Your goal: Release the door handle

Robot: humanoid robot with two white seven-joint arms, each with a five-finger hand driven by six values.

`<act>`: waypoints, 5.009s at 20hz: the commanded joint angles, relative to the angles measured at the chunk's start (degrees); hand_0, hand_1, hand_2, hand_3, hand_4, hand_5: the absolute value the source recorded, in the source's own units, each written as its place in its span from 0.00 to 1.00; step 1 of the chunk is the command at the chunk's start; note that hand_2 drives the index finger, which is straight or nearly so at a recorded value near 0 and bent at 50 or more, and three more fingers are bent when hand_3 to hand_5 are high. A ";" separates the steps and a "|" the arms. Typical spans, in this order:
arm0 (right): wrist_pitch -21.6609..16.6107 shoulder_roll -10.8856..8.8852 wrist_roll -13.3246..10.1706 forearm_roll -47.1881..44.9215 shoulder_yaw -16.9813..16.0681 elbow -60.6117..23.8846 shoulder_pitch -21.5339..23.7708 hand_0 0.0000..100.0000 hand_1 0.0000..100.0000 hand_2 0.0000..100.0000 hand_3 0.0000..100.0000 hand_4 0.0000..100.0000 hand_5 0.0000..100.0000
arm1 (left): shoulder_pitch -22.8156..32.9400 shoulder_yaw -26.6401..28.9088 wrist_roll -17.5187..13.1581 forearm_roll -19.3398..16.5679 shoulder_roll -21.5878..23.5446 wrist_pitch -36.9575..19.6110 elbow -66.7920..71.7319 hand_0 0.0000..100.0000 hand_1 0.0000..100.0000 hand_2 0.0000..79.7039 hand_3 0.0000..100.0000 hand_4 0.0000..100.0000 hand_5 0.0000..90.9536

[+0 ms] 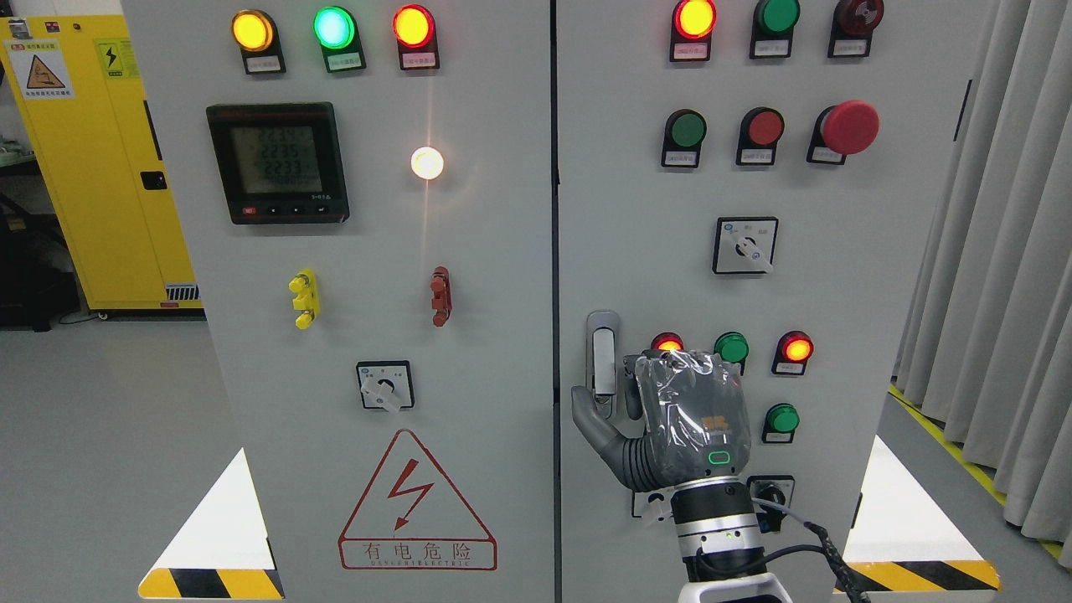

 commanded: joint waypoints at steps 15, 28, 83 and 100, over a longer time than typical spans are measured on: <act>1.25 0.20 0.64 -0.17 0.00 0.88 -0.48 0.34 0.41 0.95 1.00 1.00 1.00 | 0.00 0.00 -0.01 0.00 0.00 0.00 -0.70 0.12 0.56 0.00 0.00 0.00 0.00; 1.25 0.20 0.46 -0.26 0.00 0.53 -0.30 0.45 0.39 0.94 1.00 1.00 1.00 | 0.00 0.00 -0.01 0.00 0.00 0.00 -0.70 0.12 0.56 0.00 0.00 0.00 0.00; 2.57 0.11 0.11 -0.17 -0.18 -0.27 0.66 0.49 0.44 0.94 1.00 1.00 1.00 | 0.00 0.00 -0.01 0.00 0.00 0.00 -0.70 0.12 0.56 0.00 0.00 0.00 0.00; 2.92 0.02 0.02 -0.26 -0.18 -0.27 0.75 0.55 0.44 0.94 1.00 1.00 1.00 | 0.00 0.00 -0.01 0.00 0.00 0.00 -0.70 0.12 0.56 0.00 0.00 0.00 0.00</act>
